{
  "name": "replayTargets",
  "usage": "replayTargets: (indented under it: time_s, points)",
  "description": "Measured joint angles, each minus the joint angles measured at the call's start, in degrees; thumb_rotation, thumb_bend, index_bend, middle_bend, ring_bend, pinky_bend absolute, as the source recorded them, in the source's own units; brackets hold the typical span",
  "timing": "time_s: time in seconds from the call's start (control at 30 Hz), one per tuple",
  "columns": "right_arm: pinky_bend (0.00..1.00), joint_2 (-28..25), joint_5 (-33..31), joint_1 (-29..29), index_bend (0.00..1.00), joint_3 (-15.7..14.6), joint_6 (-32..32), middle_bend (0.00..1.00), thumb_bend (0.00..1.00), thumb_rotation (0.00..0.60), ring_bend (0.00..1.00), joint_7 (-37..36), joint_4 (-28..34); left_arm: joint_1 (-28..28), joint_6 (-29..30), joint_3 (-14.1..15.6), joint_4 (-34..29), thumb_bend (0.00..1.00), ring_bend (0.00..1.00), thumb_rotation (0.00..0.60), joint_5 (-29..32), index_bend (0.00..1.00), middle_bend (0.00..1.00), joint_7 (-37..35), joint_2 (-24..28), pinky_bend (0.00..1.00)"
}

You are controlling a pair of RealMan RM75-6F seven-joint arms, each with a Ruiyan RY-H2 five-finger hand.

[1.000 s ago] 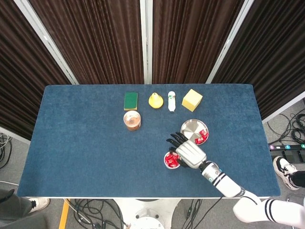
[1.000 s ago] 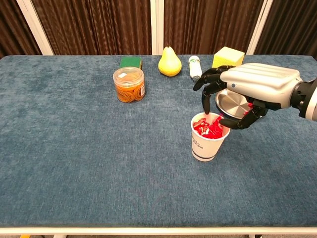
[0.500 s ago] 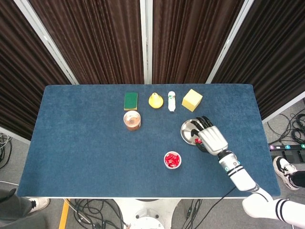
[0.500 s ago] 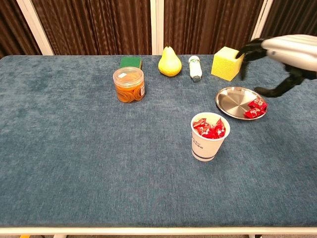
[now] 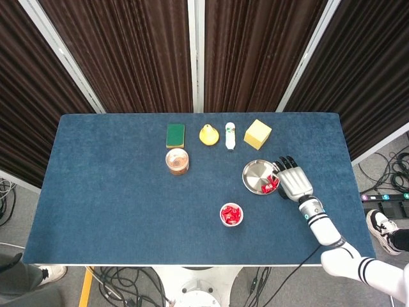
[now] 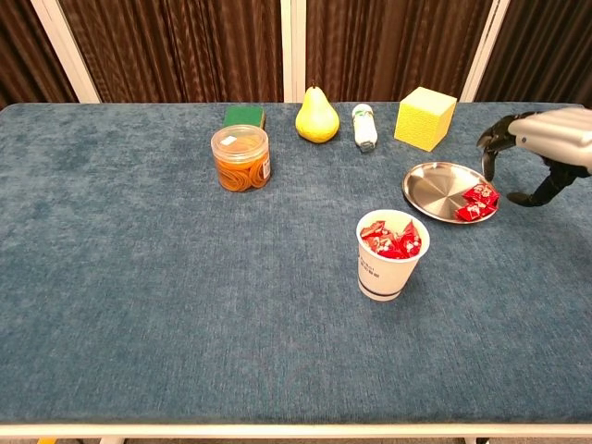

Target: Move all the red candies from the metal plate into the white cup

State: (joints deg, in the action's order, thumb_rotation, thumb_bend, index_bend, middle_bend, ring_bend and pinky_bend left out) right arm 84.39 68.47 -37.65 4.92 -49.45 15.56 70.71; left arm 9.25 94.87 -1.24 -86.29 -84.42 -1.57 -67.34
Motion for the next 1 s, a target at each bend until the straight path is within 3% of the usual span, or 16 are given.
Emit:
replayTargets:
  time_s: [0.3,0.63,0.83,1.0]
  points:
    - [0.00,5.1,-1.0,-1.7,0.42,0.4,3.4,0.12,0.29,0.600,0.00,-0.1,-6.4,0.1,0.0,0.0,-0.2,0.07,0.08,0.600,0.3,0.18,0.11,0.3,0.2,0.15]
    - [0.00,7.0,-1.1,-2.5,0.43,0.6,4.7,0.12,0.29,0.600,0.00,0.5,-8.4,0.4,0.2,0.0,0.0,0.07,0.08,0.600,0.5,0.18,0.11,0.0,0.2,0.15]
    - [0.00,7.3,-1.8,-2.7,0.55,0.8,5.1,0.14,0.29,0.600,0.00,1.3,-8.7,0.5,0.2,0.0,0.2,0.07,0.08,0.600,0.6,0.18,0.11,-0.2,0.1,0.15]
    - [0.00,7.2,-2.2,-2.8,0.59,1.2,5.1,0.16,0.33,0.600,0.00,1.6,-8.5,0.6,0.3,0.0,0.3,0.07,0.08,0.600,0.7,0.18,0.11,-0.3,0.1,0.15]
